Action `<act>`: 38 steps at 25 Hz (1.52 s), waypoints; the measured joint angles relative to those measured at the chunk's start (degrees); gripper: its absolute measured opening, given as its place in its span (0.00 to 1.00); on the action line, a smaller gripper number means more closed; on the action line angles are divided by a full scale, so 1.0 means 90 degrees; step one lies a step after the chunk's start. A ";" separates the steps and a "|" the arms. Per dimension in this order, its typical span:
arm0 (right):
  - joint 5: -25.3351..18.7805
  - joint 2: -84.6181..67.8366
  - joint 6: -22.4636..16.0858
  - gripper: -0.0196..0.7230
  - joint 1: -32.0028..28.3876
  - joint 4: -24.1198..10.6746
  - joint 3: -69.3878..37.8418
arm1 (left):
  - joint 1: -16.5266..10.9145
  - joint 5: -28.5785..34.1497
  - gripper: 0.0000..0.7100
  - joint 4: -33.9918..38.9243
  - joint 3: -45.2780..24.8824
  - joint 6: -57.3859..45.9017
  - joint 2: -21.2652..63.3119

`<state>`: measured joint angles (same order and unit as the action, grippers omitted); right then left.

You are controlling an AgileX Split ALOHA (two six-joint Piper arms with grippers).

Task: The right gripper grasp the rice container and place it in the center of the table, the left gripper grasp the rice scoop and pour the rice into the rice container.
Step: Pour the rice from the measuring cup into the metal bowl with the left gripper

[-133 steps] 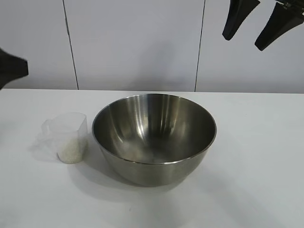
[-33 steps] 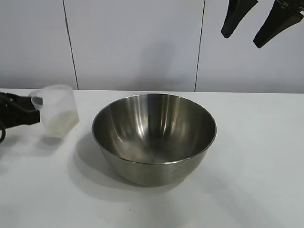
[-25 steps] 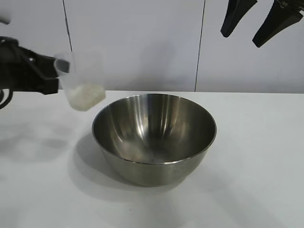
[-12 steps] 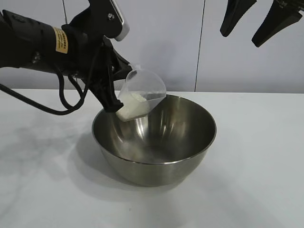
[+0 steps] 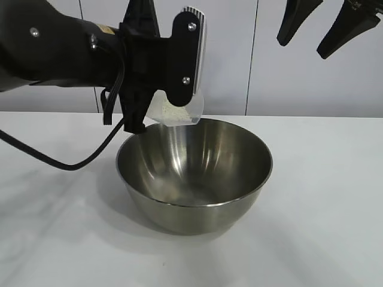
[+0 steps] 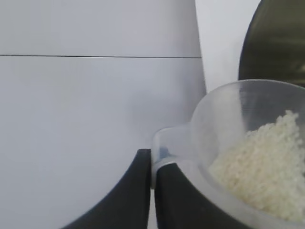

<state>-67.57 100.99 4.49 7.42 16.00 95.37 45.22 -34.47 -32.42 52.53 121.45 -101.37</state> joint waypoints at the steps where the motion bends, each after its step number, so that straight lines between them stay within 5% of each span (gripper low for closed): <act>1: 0.0000 0.0000 0.0000 0.65 0.0000 0.0000 0.0000 | 0.0057 -0.0167 0.01 -0.0135 0.0000 0.0360 0.0000; 9: 0.0000 0.0000 0.0000 0.65 0.0000 0.0000 0.0000 | 0.0305 -0.0744 0.01 -0.0388 0.0001 0.2476 -0.0325; 26: 0.0029 0.0000 0.0000 0.65 0.0000 0.0000 0.0000 | 0.0305 -0.0694 0.01 -0.0416 -0.0005 0.3189 -0.0376; 31: 0.0029 0.0000 0.0000 0.65 0.0000 0.0000 0.0000 | 0.0305 -0.0660 0.01 -0.0735 -0.0005 0.2385 -0.0370; 38: 0.0029 0.0000 0.0000 0.65 0.0000 0.0000 0.0000 | 0.0312 -0.0667 0.01 -0.2587 -0.0005 -0.0689 -0.0053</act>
<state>-67.31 100.99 4.49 7.42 16.00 95.37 48.02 -40.48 -55.71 52.48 115.25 -101.84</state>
